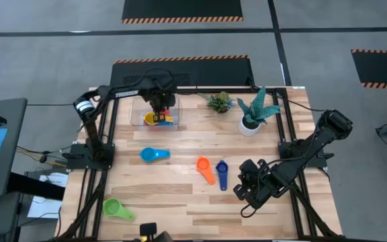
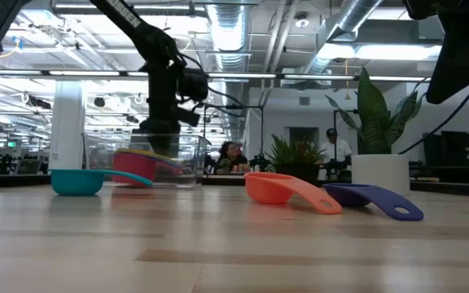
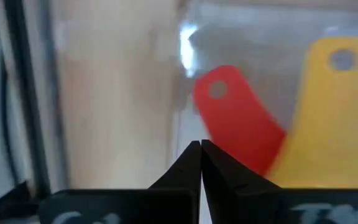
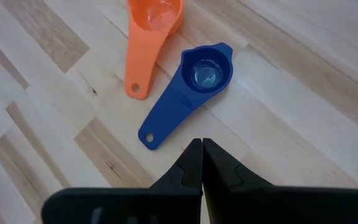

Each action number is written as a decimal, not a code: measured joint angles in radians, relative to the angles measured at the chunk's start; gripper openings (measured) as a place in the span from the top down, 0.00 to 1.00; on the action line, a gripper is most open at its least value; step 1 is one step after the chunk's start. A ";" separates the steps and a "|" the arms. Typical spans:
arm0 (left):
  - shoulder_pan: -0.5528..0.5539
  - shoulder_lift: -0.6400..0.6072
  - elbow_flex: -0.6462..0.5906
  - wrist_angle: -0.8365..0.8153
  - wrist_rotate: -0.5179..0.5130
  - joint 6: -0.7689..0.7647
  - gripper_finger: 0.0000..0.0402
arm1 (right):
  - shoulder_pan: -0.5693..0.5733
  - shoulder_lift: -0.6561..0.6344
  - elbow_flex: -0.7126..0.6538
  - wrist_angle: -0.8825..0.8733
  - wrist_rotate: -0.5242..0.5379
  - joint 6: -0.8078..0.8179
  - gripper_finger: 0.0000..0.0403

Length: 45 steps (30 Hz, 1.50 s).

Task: Nest measuring cups in basket
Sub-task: Adjust the stacked measuring cups in the transparent bin

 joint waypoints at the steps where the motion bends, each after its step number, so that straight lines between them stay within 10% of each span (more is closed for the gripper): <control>1: 0.000 0.004 0.000 0.015 -0.019 -0.006 1.00 | 0.000 0.000 0.000 0.001 0.000 0.000 0.95; 27: -0.024 0.002 0.158 -0.247 0.185 0.012 1.00 | 0.000 0.000 0.000 -0.033 0.000 -0.010 0.95; 45: -0.014 0.001 0.236 -0.452 0.051 -0.118 1.00 | 0.000 0.000 0.000 -0.032 0.001 -0.010 0.95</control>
